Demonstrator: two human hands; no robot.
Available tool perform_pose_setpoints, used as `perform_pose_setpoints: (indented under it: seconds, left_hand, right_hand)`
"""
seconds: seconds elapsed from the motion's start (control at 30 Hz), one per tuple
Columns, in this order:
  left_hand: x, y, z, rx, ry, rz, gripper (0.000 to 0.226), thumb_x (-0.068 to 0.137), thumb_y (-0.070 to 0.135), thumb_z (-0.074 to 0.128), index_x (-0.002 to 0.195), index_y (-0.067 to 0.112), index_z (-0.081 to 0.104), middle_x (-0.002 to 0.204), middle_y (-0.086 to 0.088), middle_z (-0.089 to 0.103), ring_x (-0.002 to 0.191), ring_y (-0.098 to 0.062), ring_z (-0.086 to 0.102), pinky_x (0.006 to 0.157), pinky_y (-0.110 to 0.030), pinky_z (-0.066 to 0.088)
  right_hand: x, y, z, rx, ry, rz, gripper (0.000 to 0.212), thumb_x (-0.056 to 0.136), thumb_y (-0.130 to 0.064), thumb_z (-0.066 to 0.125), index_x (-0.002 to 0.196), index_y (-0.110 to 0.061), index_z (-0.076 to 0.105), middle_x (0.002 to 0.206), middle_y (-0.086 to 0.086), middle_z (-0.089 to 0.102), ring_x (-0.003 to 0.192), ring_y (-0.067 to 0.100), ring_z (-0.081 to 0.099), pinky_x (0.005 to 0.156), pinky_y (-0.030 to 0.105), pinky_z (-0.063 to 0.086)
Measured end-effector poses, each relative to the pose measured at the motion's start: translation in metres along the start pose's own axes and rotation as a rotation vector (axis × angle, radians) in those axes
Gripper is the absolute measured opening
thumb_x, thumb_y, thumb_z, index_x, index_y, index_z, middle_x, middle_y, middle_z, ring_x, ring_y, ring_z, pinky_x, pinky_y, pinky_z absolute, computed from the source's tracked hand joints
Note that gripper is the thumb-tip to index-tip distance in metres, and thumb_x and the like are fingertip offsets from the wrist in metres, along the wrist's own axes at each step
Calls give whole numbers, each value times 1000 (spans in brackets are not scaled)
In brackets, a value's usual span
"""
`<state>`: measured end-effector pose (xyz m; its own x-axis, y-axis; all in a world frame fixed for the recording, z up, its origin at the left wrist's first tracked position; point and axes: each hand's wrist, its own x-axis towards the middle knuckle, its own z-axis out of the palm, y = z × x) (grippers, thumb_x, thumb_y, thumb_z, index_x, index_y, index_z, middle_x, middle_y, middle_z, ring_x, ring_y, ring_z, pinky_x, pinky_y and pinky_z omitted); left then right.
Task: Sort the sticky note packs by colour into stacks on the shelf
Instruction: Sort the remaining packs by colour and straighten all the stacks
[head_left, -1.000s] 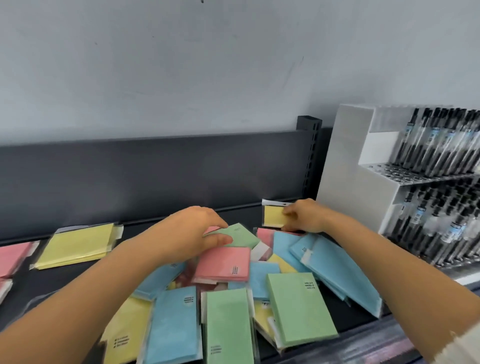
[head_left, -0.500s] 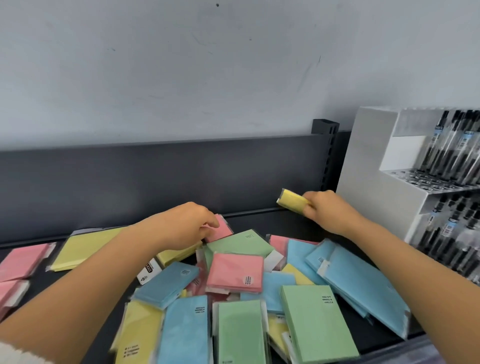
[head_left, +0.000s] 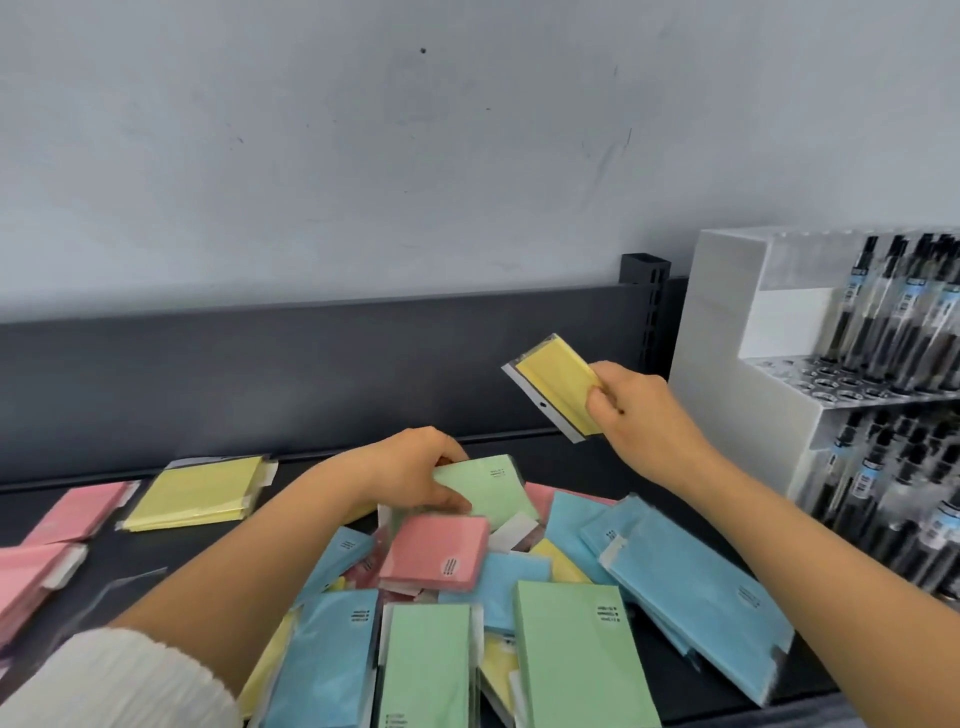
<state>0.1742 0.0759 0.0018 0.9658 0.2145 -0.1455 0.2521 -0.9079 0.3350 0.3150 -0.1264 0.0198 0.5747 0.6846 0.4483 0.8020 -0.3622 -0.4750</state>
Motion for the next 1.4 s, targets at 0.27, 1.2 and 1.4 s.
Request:
perform_pose_setpoints:
  seconds: [0.27, 1.2, 1.4]
  left_hand:
    - [-19, 6, -33, -262, 461, 33, 26, 78, 18, 74, 90, 38, 62, 91, 23, 60, 87, 0, 58, 67, -12, 43]
    - [-122, 0, -19, -1033, 748, -111, 45, 90, 2, 56, 126, 27, 46, 101, -15, 67, 93, -27, 68, 79, -43, 56]
    - [-171, -61, -30, -948, 805, -112, 41, 89, 6, 60, 120, 29, 49, 99, -16, 67, 92, -26, 68, 83, -41, 54]
  right_hand:
    - [-2, 6, -8, 80, 38, 3, 23, 97, -18, 35, 78, -9, 47, 62, 2, 46, 55, 14, 40, 50, 31, 32]
    - [-38, -67, 13, 40, 49, -161, 23, 95, -13, 39, 114, -17, 53, 80, 4, 61, 69, 22, 60, 58, 40, 53]
    - [-43, -125, 45, 25, 96, -144, 23, 93, -11, 37, 106, -16, 55, 60, -8, 46, 49, 11, 40, 45, 25, 28]
